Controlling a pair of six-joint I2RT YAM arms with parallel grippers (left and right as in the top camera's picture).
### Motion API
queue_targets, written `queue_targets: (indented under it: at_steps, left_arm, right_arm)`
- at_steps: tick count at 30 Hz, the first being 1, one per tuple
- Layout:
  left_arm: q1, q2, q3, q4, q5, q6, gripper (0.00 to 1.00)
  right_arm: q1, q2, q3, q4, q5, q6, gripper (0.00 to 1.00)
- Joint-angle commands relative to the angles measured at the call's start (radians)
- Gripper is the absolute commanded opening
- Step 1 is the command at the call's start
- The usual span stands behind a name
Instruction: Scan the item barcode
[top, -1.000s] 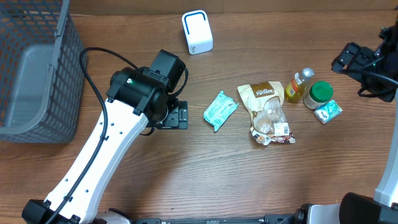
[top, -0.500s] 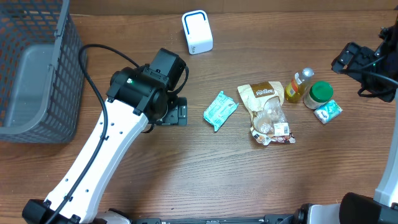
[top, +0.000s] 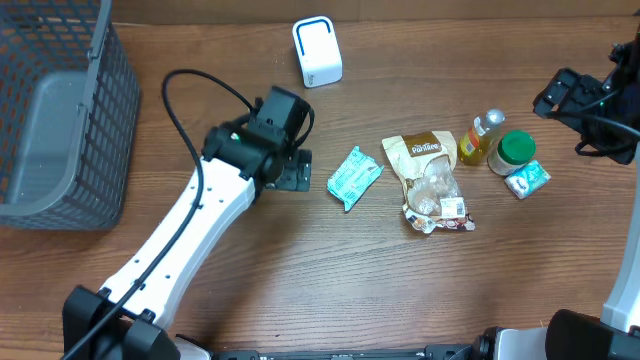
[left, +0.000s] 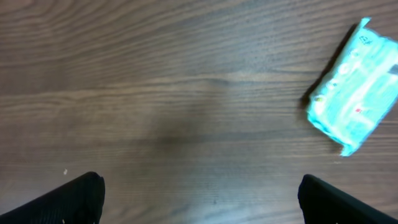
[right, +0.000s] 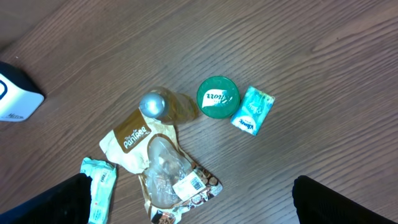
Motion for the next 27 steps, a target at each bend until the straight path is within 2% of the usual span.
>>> queue_targets:
  at_steps: [1,10,17,27]
  left_arm:
    - [0.007,-0.003,-0.085,0.081,-0.017,0.074,1.0]
    - [0.066,-0.037,-0.302,0.379,-0.015,0.076,1.0]
    - [0.165,-0.132,-0.52,0.536,0.025,0.077,1.0]
    - [0.326,-0.297,-0.915,0.956,0.089,0.077,1.0]
  right_arm:
    - [-0.001,-0.011,0.02,0.005,0.006,0.004,1.0]
    - [-0.001,-0.011,0.02,0.005,0.006,0.004,1.0]
    - [-0.001,-0.011,0.02,0.005,0.006,0.004,1.0]
    - [-0.001,-0.011,0.02,0.005,0.006,0.004,1.0]
